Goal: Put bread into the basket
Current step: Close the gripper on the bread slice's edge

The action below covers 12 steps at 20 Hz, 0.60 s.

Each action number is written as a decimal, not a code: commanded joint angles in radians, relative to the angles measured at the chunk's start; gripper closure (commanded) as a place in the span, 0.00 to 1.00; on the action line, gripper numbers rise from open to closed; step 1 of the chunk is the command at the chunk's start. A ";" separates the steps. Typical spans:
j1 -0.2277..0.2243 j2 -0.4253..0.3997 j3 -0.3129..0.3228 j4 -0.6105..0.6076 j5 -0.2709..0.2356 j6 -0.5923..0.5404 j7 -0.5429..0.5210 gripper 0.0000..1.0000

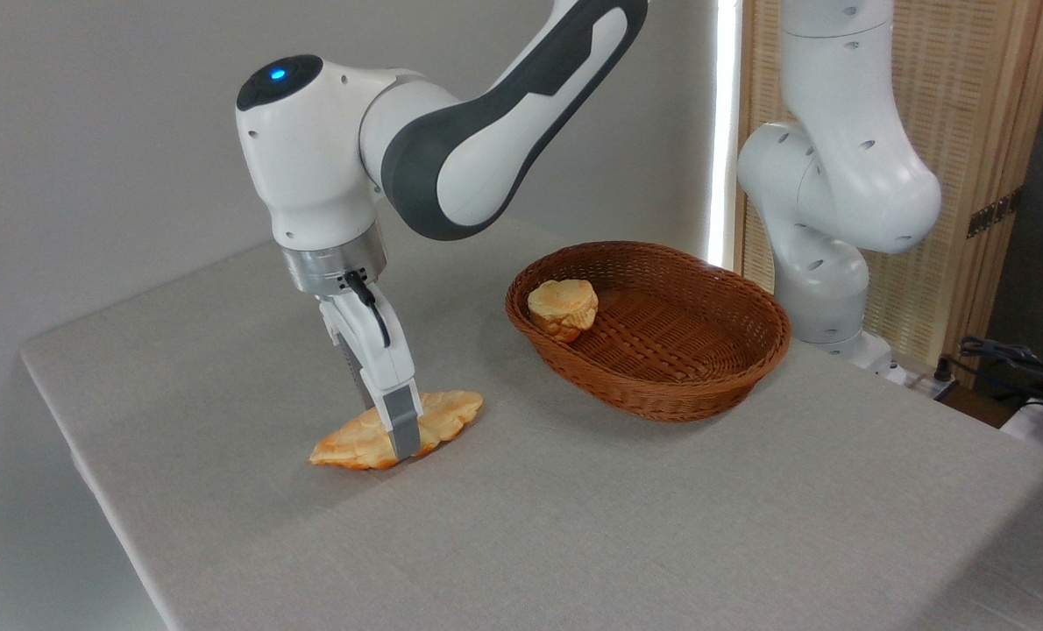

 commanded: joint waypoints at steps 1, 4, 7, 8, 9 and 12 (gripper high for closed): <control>0.000 0.005 -0.002 -0.001 0.006 0.018 0.019 0.00; -0.005 0.008 -0.002 -0.001 0.006 0.018 0.019 0.00; -0.006 0.010 -0.017 0.002 -0.003 0.031 0.010 0.00; -0.006 0.010 -0.022 0.004 -0.005 0.035 0.010 0.00; -0.006 0.010 -0.022 0.004 -0.005 0.042 0.010 0.00; -0.006 0.011 -0.022 0.003 -0.005 0.045 0.015 0.00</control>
